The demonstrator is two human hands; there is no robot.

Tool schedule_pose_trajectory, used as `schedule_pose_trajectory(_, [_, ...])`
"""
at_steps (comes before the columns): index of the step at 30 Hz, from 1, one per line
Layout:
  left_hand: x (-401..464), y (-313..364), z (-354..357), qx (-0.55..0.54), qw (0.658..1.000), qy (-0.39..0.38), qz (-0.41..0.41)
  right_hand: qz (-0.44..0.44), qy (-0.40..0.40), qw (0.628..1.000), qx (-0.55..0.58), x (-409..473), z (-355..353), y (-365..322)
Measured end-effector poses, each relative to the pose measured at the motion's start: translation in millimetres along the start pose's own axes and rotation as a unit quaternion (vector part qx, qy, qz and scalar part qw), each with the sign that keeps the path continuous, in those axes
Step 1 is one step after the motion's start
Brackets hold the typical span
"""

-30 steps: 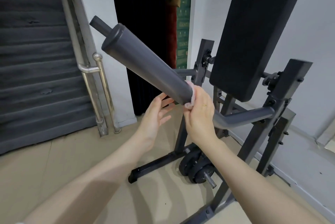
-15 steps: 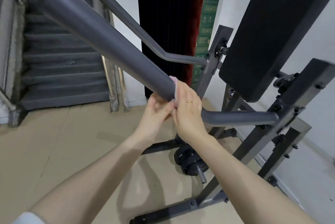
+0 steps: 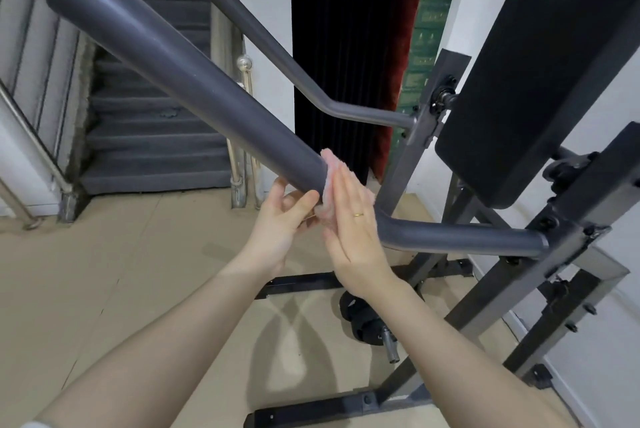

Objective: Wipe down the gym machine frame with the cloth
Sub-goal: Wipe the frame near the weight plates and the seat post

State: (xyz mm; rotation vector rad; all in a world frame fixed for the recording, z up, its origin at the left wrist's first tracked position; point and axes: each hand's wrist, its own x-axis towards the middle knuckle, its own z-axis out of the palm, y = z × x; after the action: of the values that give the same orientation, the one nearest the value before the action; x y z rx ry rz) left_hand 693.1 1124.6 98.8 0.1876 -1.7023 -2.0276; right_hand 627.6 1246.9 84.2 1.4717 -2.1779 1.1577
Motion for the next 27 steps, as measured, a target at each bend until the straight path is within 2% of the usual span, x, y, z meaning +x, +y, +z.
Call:
schedule_pose_trajectory(2, [-3.1, 2.5, -1.7, 0.003, 1.000, -0.006, -0.001, -0.011, 0.002, 1.000, 0.007, -2.0, -2.5, 0.6])
schedule_pose_trajectory(7, [-3.9, 18.7, -9.7, 0.002, 0.999, 0.030, 0.023, 0.056, 0.030, 0.998, -0.003, 12.6, -13.7, -9.3])
schedule_pose_trajectory(15, [14.6, 86.9, -55.9, -0.030, 0.986, 0.063, 0.154, -0.103, 0.061, 0.992, -0.044, 115.5, 2.7, -116.6])
schedule_pose_trajectory(17, [15.6, 97.5, -65.3, -0.044, 0.983, 0.085, 0.158, -0.112, 0.045, 0.992, -0.044, 111.2, 0.9, -111.8])
schedule_pose_trajectory(22, [12.9, 98.9, -80.3, -0.036, 0.986, 0.056, 0.151, 0.006, 0.054, 0.997, -0.049, 103.9, -3.5, -110.8])
schedule_pose_trajectory(27, [14.4, 103.3, -85.3, -0.054, 0.991, 0.035, 0.119, -0.089, 0.112, 0.988, -0.052, 156.3, 14.5, -170.0])
